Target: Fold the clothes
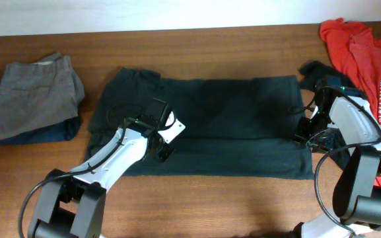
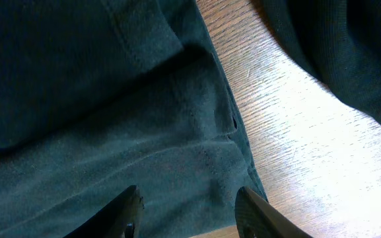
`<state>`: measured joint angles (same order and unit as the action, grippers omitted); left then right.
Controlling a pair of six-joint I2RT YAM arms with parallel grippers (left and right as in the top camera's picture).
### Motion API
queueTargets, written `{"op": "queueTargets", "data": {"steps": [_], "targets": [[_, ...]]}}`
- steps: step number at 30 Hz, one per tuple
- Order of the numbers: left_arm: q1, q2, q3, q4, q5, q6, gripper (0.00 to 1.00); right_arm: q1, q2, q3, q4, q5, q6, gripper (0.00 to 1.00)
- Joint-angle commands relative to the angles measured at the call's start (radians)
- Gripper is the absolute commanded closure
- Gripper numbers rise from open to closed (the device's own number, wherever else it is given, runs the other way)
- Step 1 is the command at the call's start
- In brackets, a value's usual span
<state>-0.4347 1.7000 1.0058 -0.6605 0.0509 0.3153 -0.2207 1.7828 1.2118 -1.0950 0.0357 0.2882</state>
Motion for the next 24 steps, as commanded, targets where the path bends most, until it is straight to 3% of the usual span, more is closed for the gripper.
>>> {"op": "queueTargets", "data": {"steps": [1,4,8,24], "targets": [[-0.003,0.038,-0.005,0.002,-0.021,0.012,0.57,0.003,-0.024,0.02,-0.004,-0.004,0.008,0.5],[-0.004,0.073,-0.005,0.003,-0.008,0.011,0.6,0.003,-0.023,0.02,-0.005,-0.004,0.008,0.5],[-0.004,0.079,-0.002,0.019,0.001,-0.011,0.85,0.003,-0.023,0.02,-0.008,-0.004,0.008,0.5],[-0.003,0.057,0.056,0.024,-0.112,-0.034,0.88,0.003,-0.024,0.02,0.003,0.002,0.008,0.5]]}}
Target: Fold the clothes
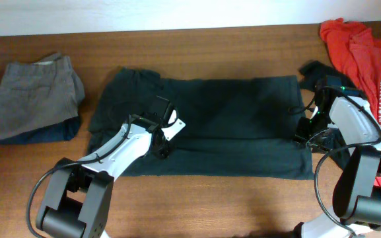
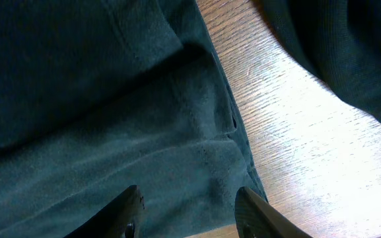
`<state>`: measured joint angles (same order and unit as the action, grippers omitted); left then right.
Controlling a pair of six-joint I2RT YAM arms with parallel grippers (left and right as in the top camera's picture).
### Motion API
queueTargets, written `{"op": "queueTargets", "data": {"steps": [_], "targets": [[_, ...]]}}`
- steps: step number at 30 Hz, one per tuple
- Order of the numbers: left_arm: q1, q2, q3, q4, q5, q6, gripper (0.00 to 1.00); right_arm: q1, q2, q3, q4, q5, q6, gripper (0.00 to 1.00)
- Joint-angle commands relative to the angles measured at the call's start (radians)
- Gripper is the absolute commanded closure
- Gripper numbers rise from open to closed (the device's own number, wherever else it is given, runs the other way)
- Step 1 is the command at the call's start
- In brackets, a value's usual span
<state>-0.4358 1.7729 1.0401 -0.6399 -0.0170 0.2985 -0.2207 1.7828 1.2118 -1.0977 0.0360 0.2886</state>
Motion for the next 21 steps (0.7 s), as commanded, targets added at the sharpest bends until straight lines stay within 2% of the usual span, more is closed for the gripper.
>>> {"op": "queueTargets", "data": {"steps": [1,11,17,21], "targets": [[-0.002,-0.016,0.023,0.005,-0.044,-0.018,0.88,0.003,-0.024,0.02,0.011,0.001,0.008,0.5],[-0.002,-0.016,0.042,0.085,-0.049,-0.066,0.88,0.003,-0.024,0.02,0.086,0.0,0.008,0.52],[-0.002,-0.016,0.042,0.143,-0.158,-0.155,0.87,0.003,-0.024,0.02,0.125,-0.003,0.009,0.51],[0.01,-0.016,0.058,0.157,-0.187,-0.182,0.64,0.003,-0.024,0.027,0.194,-0.063,0.003,0.5]]}}
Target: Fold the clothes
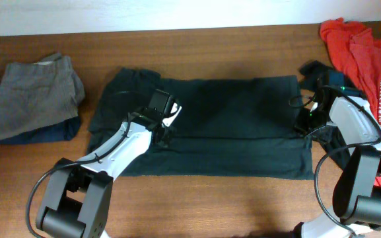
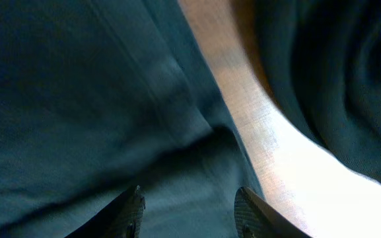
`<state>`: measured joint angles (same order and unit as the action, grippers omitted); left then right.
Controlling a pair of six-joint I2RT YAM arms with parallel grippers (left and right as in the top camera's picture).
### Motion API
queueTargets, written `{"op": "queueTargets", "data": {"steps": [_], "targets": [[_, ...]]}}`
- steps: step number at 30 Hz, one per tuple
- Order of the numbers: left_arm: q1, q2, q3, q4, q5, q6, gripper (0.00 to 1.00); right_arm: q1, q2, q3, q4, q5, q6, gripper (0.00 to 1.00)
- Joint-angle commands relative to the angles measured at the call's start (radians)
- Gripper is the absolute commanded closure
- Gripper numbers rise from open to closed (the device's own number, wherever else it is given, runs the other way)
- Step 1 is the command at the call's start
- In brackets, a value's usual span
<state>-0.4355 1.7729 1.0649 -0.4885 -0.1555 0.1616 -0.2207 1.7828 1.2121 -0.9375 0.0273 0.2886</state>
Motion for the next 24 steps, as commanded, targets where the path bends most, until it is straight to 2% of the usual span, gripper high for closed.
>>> {"op": "queueTargets", "data": {"steps": [1,2,4,6,10,12,15,16,24], "targets": [[0.032,-0.016,0.061,-0.004,0.007,-0.045,0.52,0.003,-0.024,0.044,0.061,-0.109,-0.027,0.49],[0.073,-0.016,0.116,-0.048,0.116,-0.044,0.44,0.005,-0.024,0.084,0.067,-0.175,-0.078,0.49],[0.125,-0.016,0.189,-0.109,0.205,-0.045,0.39,0.007,-0.024,0.149,0.043,-0.172,-0.099,0.49],[0.185,-0.016,0.285,-0.162,0.249,-0.045,0.36,0.006,-0.024,0.234,0.006,-0.17,-0.103,0.48],[0.275,-0.014,0.431,-0.186,0.27,-0.035,0.28,0.011,-0.023,0.393,-0.026,-0.171,-0.151,0.35],[0.344,0.018,0.519,-0.188,0.334,-0.033,0.27,0.023,-0.023,0.489,-0.064,-0.169,-0.212,0.31],[0.402,0.088,0.605,-0.206,0.41,-0.034,0.27,0.025,-0.023,0.525,-0.081,-0.17,-0.226,0.29],[0.435,0.159,0.672,-0.221,0.473,-0.033,0.27,0.025,-0.023,0.525,-0.086,-0.171,-0.226,0.29],[0.496,0.469,0.927,-0.239,0.541,-0.033,0.29,0.025,-0.013,0.523,-0.103,-0.174,-0.226,0.28]]}}
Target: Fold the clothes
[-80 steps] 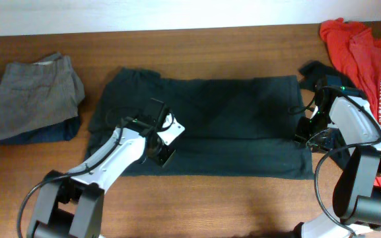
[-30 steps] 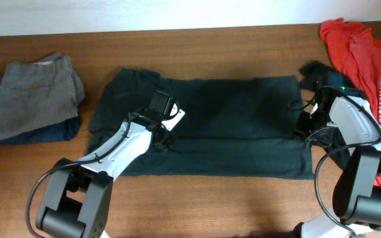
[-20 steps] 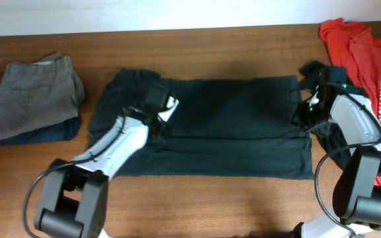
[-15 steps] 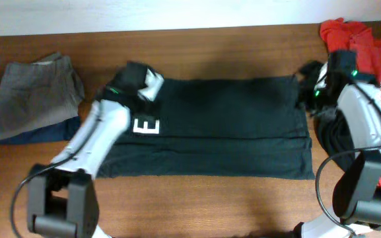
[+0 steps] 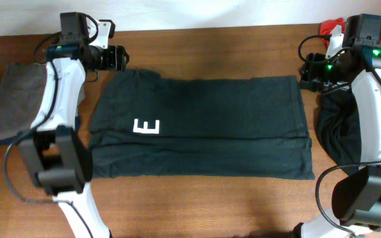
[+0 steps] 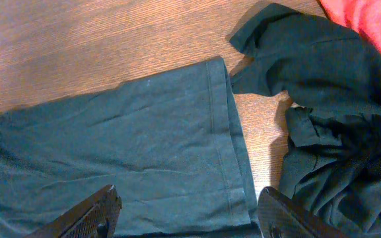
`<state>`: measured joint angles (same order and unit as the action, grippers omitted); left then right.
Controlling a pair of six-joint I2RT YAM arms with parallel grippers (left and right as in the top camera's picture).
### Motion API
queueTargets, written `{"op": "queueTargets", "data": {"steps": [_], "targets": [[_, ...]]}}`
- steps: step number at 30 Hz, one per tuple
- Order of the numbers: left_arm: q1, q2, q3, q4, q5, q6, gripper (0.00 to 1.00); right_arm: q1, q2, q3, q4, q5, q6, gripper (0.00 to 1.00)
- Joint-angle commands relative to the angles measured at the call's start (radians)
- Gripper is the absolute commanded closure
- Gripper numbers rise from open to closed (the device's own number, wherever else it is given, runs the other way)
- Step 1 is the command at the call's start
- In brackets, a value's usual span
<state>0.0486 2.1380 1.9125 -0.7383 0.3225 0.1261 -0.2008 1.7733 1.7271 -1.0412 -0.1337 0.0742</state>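
Observation:
A dark green T-shirt [image 5: 203, 125] lies flat on the table as a wide folded rectangle, with a white E-shaped mark [image 5: 146, 126] on its left part. My left gripper [image 5: 114, 57] hangs above the shirt's back left corner, away from the cloth; its jaws are too small to read. Off the shirt's back right corner, my right gripper [image 5: 309, 74] is raised. In the right wrist view it [image 6: 187, 218] stands open and empty above the shirt's right hem [image 6: 220, 132].
Folded grey trousers [image 5: 12, 99] on a dark blue piece lie at the left edge. A crumpled dark garment [image 5: 339, 125] [image 6: 329, 132] sits just right of the shirt. A red garment [image 5: 332, 26] [image 6: 375, 20] lies at the back right.
Both arms have left the shirt. The left gripper went from the shirt's left middle to the back left, and the right gripper rose to the back right. The white mark now shows.
My left gripper was low on the shirt's front left part and the right gripper was open, close over the right edge. Both held there, then each shifted slightly toward the back. Now both are raised at the back and the shirt lies flat.

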Motion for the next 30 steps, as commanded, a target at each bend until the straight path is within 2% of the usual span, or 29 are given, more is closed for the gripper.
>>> {"op": "queueTargets", "data": {"steps": [1,7,12,15,16,18,24,30], "targets": [[0.011,0.127,0.09,0.021,0.063,0.002,0.28,0.005,-0.003,0.008,-0.001,-0.013,-0.011,0.28],[0.011,0.218,0.098,0.088,0.046,0.002,0.29,0.005,-0.003,0.008,-0.004,-0.013,-0.011,0.28],[0.011,0.236,0.098,0.082,-0.061,0.002,0.29,0.005,-0.001,0.008,-0.01,-0.013,-0.011,0.28],[0.011,0.236,0.098,0.061,-0.069,0.002,0.33,0.005,0.001,0.008,-0.01,-0.013,-0.011,0.28],[0.011,0.237,0.098,0.048,-0.069,0.002,0.36,0.005,0.002,0.008,-0.01,-0.013,-0.011,0.28],[0.011,0.243,0.098,0.025,-0.069,0.002,0.5,0.005,0.002,0.008,-0.01,-0.013,-0.011,0.28],[0.011,0.273,0.098,-0.024,-0.063,0.002,0.59,0.005,0.002,0.008,-0.011,-0.013,-0.011,0.28],[0.011,0.274,0.113,-0.026,-0.05,0.002,0.85,0.005,0.002,0.008,0.002,-0.013,-0.011,0.29]]}}
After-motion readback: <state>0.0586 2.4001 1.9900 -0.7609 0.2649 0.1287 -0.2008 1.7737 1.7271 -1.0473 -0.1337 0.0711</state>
